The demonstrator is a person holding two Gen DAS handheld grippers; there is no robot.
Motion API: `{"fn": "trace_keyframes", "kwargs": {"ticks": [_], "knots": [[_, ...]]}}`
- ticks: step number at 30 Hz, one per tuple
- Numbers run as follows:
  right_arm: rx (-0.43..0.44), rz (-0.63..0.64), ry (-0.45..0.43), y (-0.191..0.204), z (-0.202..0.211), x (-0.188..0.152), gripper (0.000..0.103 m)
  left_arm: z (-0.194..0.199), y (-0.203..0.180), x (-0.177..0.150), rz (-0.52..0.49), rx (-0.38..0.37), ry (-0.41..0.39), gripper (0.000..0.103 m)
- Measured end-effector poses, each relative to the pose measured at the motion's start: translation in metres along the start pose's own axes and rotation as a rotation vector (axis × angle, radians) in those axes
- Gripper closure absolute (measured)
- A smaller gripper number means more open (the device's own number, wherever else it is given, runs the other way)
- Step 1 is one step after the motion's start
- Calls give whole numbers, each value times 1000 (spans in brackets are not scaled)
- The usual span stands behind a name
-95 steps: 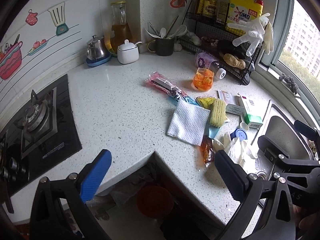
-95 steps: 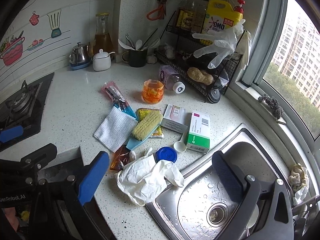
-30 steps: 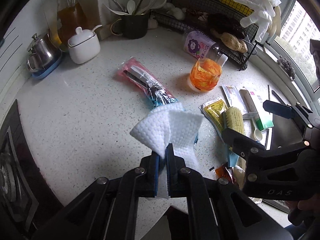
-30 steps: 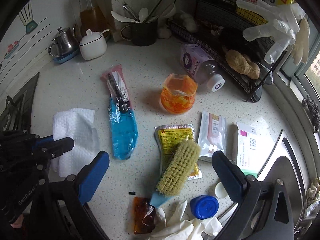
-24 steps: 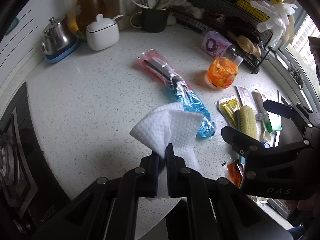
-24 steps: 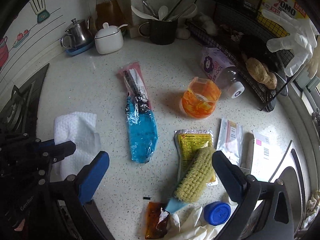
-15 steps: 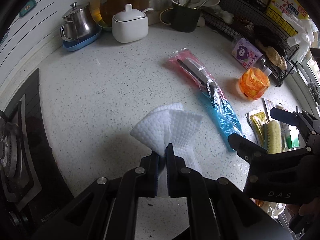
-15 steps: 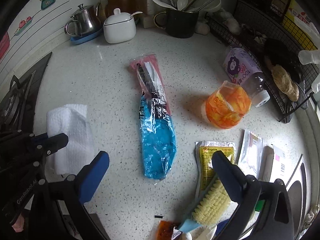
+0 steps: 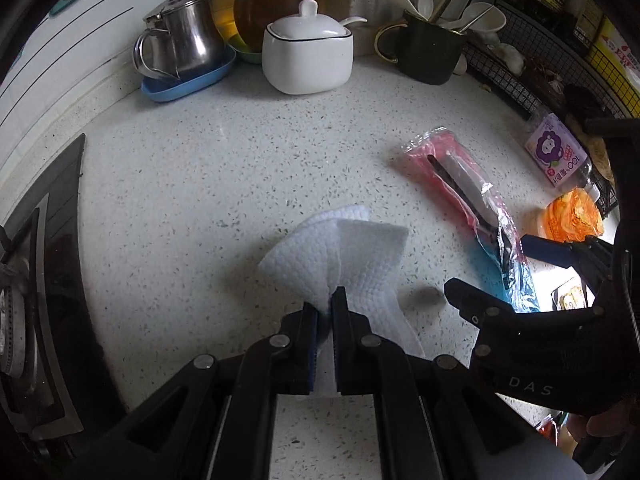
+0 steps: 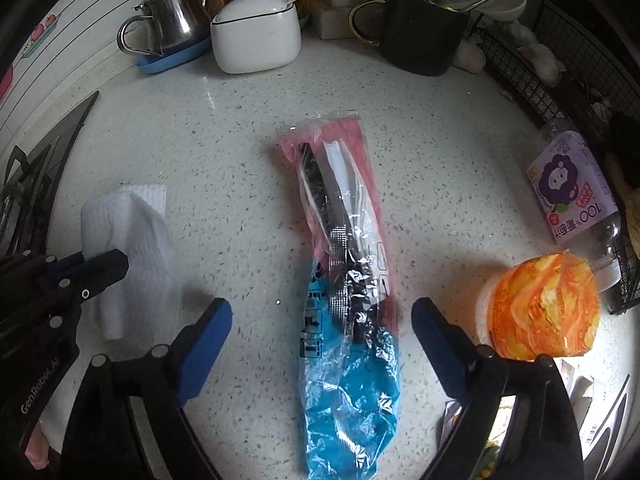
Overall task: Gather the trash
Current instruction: 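Grasp the pink-and-blue wrapped package with the right gripper while the left holds the wipe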
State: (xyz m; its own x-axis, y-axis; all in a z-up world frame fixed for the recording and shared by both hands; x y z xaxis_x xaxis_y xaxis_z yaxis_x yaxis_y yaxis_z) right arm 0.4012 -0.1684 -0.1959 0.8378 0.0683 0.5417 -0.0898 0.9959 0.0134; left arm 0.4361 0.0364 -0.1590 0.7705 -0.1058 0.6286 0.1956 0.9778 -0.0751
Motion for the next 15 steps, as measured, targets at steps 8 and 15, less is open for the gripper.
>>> {"fn": "trace_keyframes", "kwargs": {"ticks": [8,15], "knots": [[16,-1,-17,-1,18,-6,77,7,-6,-5,-2,-26,-22,98],[73,-31,-7,5,59,-28,94,47,-6,-20,-9,-38,-37,98]]}}
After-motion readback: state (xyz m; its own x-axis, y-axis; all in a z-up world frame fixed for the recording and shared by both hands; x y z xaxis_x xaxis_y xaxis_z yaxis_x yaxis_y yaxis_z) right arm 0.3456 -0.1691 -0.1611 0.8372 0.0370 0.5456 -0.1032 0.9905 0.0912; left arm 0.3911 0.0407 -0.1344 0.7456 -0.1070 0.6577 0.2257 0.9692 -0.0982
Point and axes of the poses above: each gripper's, at about its wrist camera, not at the fingertips, and z roughly against the way its jaws point, y to its left, x to its top, the point moved 1 cm from there along -z, roughly the way its jaws point, and after that the axes turned 13 degrees about -y, right-handed, at the moved point
